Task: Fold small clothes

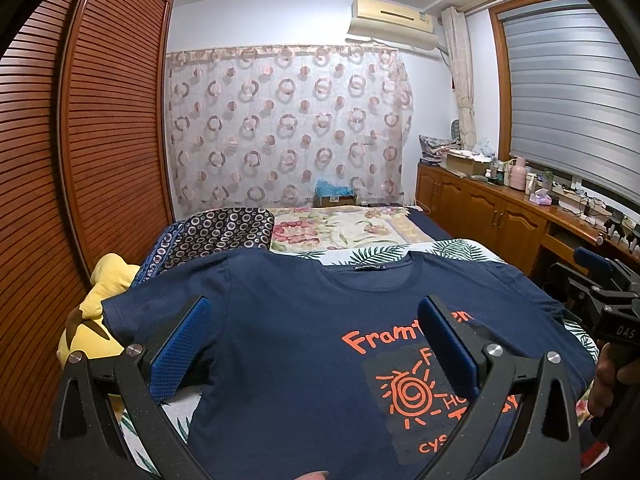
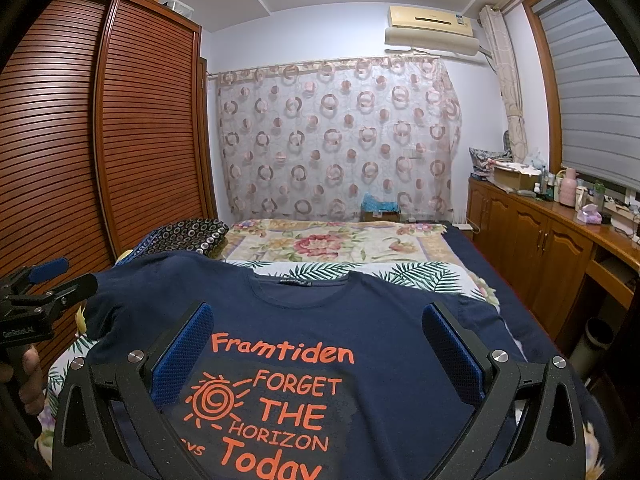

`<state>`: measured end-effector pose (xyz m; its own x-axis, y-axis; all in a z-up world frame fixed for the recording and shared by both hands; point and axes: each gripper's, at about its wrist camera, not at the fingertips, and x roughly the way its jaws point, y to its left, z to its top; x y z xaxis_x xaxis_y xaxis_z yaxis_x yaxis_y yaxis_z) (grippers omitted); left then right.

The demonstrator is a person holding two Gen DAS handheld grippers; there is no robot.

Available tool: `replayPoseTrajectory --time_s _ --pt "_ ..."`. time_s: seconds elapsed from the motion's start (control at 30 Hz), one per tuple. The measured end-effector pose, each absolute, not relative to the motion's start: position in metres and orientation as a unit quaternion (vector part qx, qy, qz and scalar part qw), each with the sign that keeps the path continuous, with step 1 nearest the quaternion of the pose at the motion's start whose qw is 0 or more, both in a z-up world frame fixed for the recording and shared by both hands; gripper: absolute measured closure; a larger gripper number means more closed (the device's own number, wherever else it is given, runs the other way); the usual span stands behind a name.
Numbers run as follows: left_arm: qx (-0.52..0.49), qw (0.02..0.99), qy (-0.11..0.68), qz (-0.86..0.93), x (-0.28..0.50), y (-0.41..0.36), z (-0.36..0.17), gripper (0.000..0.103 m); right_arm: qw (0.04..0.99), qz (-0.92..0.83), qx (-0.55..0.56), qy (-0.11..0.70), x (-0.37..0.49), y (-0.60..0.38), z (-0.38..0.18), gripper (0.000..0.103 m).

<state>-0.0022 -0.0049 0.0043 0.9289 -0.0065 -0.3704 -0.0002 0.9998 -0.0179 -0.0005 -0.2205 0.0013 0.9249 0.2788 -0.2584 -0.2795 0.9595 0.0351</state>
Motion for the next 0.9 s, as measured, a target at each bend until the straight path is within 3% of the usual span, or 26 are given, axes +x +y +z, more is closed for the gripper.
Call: replayPoseTrajectory --time_s 0.9 --pt "-0.008 0.983 0.184 -0.001 -0.0063 -0.0042 0.0112 0.000 0.981 0.142 -0.001 0.130 -0.0020 -0.2206 0.0031 0.000"
